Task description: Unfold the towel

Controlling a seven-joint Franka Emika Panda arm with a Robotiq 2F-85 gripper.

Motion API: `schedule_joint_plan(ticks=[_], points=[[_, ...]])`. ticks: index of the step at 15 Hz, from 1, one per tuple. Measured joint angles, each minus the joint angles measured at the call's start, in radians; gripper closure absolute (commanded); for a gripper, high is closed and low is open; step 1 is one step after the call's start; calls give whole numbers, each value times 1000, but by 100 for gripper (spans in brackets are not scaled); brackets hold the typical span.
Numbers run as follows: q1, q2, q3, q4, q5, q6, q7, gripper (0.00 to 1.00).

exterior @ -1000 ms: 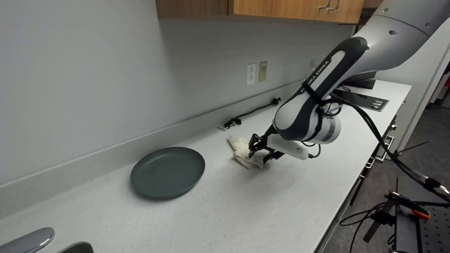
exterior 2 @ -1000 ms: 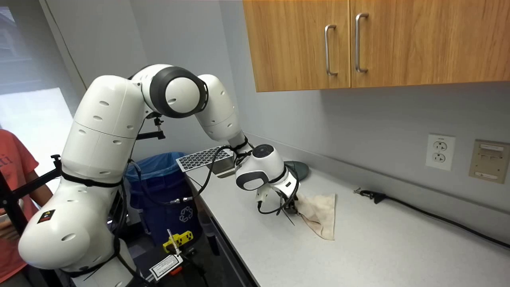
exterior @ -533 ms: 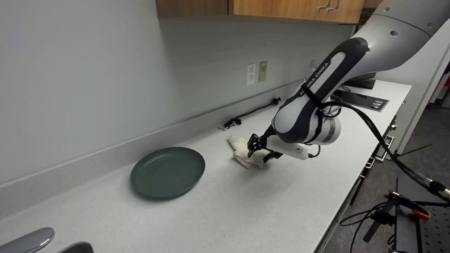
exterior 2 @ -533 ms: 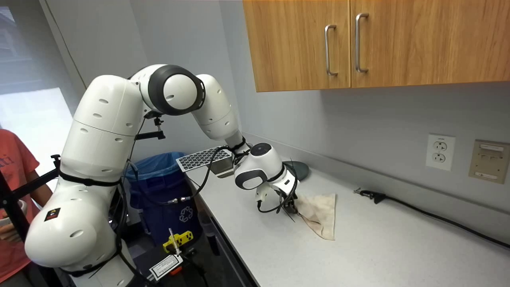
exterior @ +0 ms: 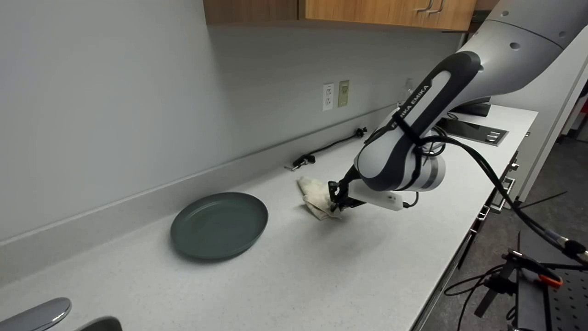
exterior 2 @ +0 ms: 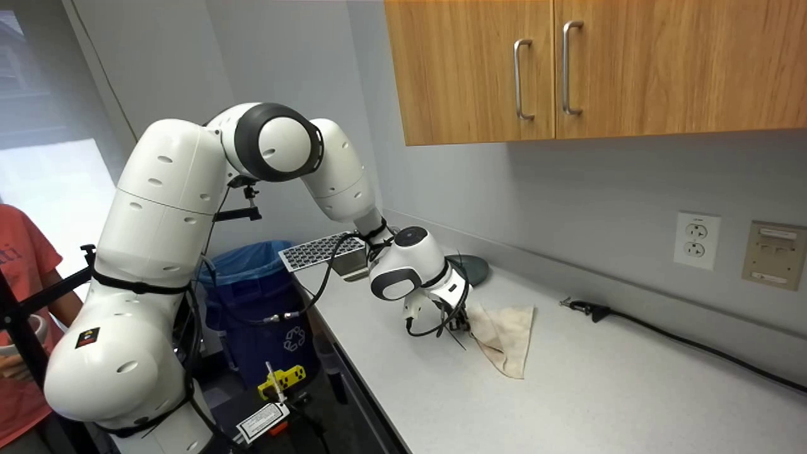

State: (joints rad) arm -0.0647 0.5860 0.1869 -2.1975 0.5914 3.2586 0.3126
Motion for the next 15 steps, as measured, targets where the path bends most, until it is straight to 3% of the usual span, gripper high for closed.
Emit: schedule_joint_plan(ticks=[11,13,15], points=[[74,-67,-88,-46,-73,-7,11,99],[81,-115,-106,-79,-90,-20,11,68],[87,-156,-128,-107,-101,-55,11,56]])
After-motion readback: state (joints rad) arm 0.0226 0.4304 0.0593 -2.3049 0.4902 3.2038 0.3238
